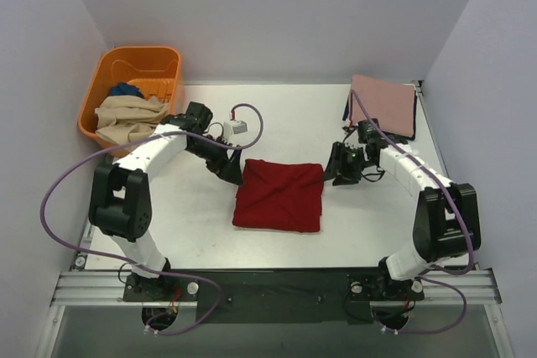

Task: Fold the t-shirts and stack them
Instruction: Smooth out wrinkles on the folded tshirt

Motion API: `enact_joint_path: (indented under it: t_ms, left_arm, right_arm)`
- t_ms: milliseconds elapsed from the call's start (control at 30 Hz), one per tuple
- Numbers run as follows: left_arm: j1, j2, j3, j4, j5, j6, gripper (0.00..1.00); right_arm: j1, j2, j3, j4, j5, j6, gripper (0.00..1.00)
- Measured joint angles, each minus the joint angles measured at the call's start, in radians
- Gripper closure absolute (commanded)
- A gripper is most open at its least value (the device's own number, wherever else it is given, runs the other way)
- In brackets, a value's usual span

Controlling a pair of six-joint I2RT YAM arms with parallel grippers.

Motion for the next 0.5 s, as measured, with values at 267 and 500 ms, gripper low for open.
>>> enact_joint_path:
  t_ms: [267,500]
  left_arm:
    - [-0.008,0.101,-0.056,0.409,-0.148,-0.218,0.34]
    - [-0.028,0.195,-0.055,0.551,-0.193,-0.269,0.32]
  right_arm:
    - [0.059,0.178,0.155,0.117,0.045,0.038,0.59]
    - [0.06,0.269,0.154,0.153,0.049,0.05,0.73]
